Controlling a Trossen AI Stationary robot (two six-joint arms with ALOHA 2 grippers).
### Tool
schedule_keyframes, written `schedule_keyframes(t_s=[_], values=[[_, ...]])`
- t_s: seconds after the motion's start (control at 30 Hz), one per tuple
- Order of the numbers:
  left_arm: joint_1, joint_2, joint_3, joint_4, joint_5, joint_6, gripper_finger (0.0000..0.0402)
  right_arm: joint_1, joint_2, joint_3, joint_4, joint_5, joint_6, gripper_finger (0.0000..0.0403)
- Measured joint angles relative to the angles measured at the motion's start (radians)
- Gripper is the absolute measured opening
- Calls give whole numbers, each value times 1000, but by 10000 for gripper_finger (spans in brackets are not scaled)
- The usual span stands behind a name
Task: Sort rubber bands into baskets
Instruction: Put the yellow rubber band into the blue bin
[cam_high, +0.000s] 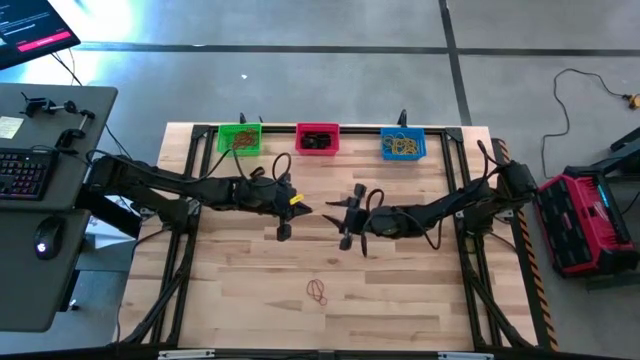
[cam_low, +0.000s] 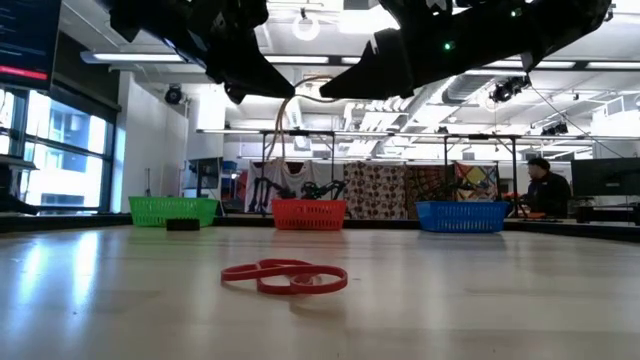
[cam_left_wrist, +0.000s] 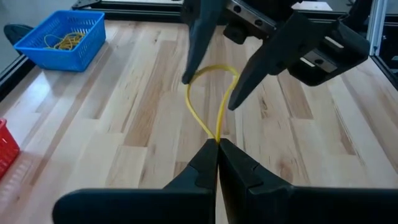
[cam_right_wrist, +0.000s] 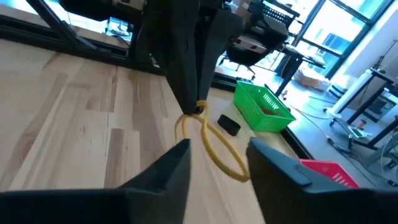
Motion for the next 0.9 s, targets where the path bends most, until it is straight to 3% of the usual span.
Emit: schedule_keyframes(t_s=[0.23, 0.5, 0.9], values=[[0, 0, 0, 0, 1, 0, 0, -8, 0, 0, -11, -32, -34, 12], [-10, 0, 0, -7, -8, 25, 11, -8, 0, 0, 5, -28, -54, 3], [-12, 0, -21, 66, -1, 64, 113, -25, -68, 0, -89, 19, -23, 1]])
